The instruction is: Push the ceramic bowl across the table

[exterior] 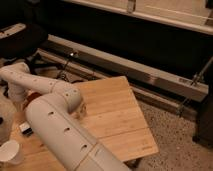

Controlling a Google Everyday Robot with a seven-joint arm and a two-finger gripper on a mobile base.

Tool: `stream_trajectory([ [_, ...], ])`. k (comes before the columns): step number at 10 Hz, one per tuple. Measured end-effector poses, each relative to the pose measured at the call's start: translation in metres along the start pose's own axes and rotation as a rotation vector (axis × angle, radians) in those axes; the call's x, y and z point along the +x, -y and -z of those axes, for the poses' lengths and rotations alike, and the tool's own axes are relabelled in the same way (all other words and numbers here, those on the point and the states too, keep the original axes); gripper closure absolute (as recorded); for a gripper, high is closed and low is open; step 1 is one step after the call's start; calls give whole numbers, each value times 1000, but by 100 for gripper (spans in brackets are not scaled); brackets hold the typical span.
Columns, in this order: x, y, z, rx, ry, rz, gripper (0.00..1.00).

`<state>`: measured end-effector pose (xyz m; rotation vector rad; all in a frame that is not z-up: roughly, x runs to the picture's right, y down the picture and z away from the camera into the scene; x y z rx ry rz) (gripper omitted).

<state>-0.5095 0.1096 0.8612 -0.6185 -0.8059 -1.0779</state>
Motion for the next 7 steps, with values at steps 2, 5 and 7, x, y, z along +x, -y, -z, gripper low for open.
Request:
stream_trajectory([
  [2,12,-1,6,19,-12,-42,95],
  [5,23,-8,11,31,-18,-100,95],
  [7,29,-16,11,30,-18,-138,95],
])
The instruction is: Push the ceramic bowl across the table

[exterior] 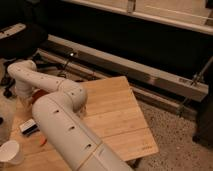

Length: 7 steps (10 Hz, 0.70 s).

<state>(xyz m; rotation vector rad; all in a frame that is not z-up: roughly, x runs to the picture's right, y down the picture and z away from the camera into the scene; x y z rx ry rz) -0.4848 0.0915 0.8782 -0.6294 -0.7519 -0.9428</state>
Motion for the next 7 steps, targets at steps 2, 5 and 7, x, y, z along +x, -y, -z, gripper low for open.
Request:
stream_trajectory([
  [2,6,-5,1,-1,0,-31,95],
  [5,18,-9,6,14,-20,-55,95],
  [7,21,-7,8,41,-15,-61,95],
])
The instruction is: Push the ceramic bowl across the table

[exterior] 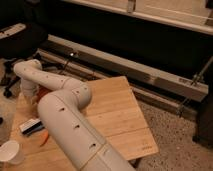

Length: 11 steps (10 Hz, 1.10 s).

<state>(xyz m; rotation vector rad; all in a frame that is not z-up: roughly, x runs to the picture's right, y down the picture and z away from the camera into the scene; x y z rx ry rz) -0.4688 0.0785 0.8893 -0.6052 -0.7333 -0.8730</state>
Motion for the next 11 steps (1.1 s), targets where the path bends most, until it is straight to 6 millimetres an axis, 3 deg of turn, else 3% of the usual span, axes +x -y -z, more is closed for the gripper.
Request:
stream_trajectory([
  [5,-24,31,13,56,48,41,95],
  [11,-19,51,6,2,-46,-73,95],
])
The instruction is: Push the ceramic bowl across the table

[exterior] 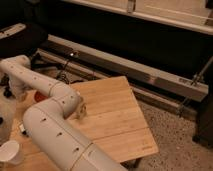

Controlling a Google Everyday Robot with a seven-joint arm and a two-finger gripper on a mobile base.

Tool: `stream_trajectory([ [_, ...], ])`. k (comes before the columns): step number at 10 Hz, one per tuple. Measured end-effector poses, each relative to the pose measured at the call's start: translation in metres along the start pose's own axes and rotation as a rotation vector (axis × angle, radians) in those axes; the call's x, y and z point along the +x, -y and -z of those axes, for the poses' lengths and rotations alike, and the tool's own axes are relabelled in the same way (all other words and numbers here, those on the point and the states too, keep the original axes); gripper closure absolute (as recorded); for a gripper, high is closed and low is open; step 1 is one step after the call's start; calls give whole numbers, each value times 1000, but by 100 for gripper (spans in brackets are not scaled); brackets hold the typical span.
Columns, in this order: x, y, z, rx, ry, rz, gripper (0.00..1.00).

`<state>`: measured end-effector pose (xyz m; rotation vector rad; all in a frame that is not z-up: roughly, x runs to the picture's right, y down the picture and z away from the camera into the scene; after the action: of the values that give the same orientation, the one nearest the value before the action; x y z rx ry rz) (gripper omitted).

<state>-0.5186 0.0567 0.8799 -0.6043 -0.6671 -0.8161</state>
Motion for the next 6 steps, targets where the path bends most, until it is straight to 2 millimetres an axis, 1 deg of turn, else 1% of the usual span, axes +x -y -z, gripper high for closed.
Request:
stream_trajectory([
  [2,10,-1,0,-7,-22,-44,95],
  [6,33,-9,3,-15,-49,-51,95],
])
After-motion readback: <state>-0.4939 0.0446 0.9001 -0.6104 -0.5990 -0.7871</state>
